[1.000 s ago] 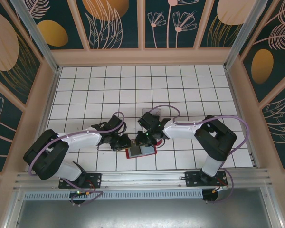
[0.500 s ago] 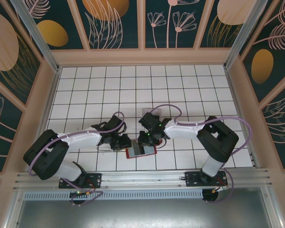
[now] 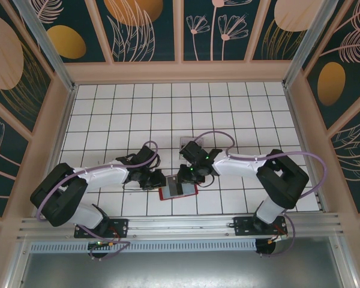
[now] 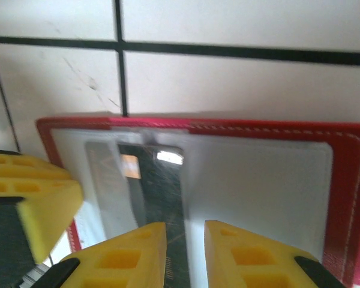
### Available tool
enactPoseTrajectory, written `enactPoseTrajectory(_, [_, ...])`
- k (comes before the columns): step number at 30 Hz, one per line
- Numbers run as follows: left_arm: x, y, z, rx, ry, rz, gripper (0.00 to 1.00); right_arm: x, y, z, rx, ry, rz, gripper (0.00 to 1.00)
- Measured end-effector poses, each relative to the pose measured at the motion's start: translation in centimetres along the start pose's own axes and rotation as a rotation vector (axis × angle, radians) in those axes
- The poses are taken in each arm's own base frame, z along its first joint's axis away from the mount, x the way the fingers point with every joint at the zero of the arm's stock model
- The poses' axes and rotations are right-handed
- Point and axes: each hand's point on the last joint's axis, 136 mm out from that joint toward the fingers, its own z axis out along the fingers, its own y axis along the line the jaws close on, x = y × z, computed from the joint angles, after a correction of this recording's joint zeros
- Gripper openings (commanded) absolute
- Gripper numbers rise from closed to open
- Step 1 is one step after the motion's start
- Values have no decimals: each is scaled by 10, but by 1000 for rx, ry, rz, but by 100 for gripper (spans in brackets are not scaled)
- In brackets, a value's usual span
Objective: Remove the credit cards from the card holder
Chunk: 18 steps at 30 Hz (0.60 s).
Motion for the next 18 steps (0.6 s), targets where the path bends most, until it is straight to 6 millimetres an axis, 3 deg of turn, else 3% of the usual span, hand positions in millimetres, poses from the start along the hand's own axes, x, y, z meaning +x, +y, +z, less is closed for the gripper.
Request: enactPoseTrajectory(18, [1, 3, 3, -30, 27, 15, 20, 7, 5, 13, -56, 49, -4, 28])
